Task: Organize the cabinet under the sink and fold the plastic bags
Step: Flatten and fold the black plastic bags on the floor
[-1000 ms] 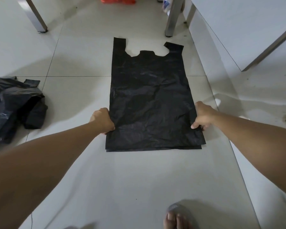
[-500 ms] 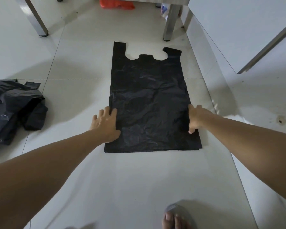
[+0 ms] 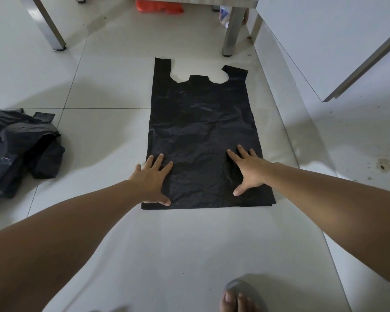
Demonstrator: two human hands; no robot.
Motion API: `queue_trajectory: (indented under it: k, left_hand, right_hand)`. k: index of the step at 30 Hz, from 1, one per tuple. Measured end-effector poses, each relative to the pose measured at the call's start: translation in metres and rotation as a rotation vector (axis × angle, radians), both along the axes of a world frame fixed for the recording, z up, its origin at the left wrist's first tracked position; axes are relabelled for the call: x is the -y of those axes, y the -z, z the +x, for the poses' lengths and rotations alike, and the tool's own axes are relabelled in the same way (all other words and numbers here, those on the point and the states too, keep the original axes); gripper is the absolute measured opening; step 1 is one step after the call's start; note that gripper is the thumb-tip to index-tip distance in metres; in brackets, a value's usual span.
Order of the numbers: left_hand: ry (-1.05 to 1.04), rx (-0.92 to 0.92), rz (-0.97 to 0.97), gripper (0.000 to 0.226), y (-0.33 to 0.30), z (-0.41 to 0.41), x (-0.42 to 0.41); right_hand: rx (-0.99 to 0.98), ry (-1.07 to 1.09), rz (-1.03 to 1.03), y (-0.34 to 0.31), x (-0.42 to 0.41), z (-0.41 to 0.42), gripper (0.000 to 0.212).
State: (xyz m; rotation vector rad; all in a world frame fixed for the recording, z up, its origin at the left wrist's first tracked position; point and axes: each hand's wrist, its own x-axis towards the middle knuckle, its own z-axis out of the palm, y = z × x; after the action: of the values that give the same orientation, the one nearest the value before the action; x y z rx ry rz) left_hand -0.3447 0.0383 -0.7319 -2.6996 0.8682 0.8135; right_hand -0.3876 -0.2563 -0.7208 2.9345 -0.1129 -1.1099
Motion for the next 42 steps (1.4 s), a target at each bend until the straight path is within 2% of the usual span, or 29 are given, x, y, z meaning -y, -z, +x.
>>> queue_trajectory:
  k: [33, 42]
  left_hand:
    - [-0.043, -0.012, 0.011, 0.118, -0.009, 0.003, -0.007]
    - [-0.195, 0.03, -0.04, 0.104, -0.059, 0.036, -0.046]
  right_hand:
    - [0.037, -0.105, -0.062, -0.009, -0.01, 0.004, 0.134]
    - [0.113, -0.224, 0.084, -0.058, -0.091, 0.071, 0.125]
